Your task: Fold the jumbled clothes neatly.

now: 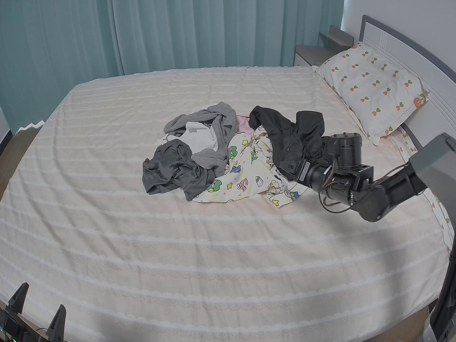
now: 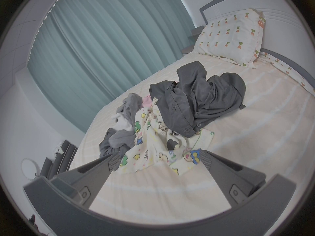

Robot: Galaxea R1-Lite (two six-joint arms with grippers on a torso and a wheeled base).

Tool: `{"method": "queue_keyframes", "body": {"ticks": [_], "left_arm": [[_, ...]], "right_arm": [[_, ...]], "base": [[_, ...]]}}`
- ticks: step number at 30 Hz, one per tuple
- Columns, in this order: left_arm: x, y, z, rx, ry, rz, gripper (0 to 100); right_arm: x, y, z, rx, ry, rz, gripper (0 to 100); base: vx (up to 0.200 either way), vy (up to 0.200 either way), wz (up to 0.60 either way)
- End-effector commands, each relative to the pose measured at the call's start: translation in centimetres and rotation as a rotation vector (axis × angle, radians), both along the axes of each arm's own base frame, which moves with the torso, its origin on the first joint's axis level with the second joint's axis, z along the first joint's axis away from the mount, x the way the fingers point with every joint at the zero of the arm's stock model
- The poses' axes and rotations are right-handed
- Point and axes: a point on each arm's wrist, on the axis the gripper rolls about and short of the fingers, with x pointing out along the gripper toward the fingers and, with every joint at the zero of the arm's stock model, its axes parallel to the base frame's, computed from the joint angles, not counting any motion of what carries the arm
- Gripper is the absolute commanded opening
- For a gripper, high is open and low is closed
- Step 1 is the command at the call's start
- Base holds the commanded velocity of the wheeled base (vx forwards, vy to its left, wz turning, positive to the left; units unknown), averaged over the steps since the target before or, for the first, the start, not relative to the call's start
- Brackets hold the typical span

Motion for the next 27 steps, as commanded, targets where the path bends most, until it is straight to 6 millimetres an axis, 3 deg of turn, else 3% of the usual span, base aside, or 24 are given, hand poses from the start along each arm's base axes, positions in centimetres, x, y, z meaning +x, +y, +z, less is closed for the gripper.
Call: {"method": "queue_keyframes", "body": {"ticks": [1,11,21,27], "left_arm": [[0.1,0.0,-0.3,0.0,0.009,0.001,100],[0.1,0.0,-0.3,0.0,0.009,0.001,100],[0.1,0.0,-0.3,0.0,0.009,0.0,100],[0.1,0.0,-0.3,0.0,0.009,0.0,100]], "right_arm": [[3.2,2.3,-4.4,-0.03,0.052,-0.044,100],[5.8,3.3,-6.5,-0.068,0.08,-0.075,100],[7.6,4.5,-6.8,-0.074,0.072,-0.076,100],[8.7,5.3,-8.2,-0.074,0.059,-0.083,100]], "base": [[0.0,0.0,0.0],[0.0,0.0,0.0],[0.0,0.0,0.0],[0.0,0.0,0.0]]}}
